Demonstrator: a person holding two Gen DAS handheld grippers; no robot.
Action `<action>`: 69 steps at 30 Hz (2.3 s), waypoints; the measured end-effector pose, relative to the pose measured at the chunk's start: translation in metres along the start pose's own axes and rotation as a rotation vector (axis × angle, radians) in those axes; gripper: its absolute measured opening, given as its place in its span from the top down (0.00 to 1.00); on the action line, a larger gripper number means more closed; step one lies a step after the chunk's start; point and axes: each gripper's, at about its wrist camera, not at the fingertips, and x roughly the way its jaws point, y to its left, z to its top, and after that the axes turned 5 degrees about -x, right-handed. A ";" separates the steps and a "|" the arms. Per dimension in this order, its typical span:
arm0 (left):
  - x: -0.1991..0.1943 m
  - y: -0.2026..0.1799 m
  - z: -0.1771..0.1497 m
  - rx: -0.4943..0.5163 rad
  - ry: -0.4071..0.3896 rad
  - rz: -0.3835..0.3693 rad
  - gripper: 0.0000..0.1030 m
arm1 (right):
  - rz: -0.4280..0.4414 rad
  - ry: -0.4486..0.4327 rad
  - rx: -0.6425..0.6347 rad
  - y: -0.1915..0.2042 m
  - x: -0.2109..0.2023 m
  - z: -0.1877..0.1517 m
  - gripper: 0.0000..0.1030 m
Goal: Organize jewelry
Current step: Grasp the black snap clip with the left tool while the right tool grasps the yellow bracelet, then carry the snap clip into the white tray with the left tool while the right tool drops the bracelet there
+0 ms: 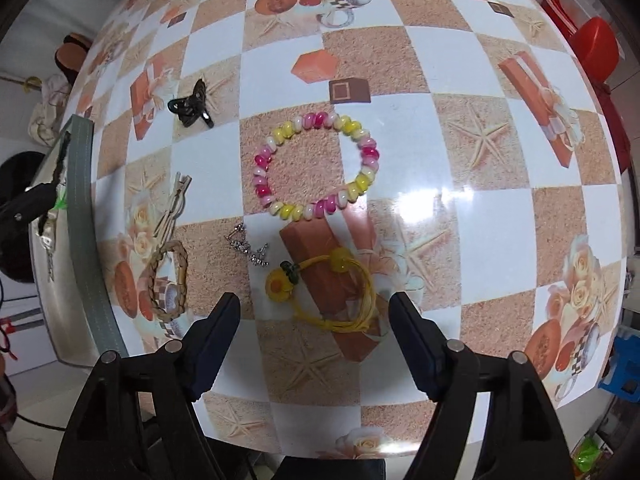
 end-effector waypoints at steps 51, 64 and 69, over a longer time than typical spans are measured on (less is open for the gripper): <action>-0.036 0.138 -0.128 -0.424 -0.007 0.116 0.65 | 0.217 -0.102 -0.414 0.207 -0.053 0.032 0.77; -0.005 0.153 -0.138 -0.471 0.028 0.165 0.65 | 0.207 0.006 -0.537 0.281 -0.002 0.042 0.77; 0.004 0.156 -0.138 -0.477 0.045 0.184 0.65 | 0.200 0.034 -0.532 0.289 0.013 0.050 0.77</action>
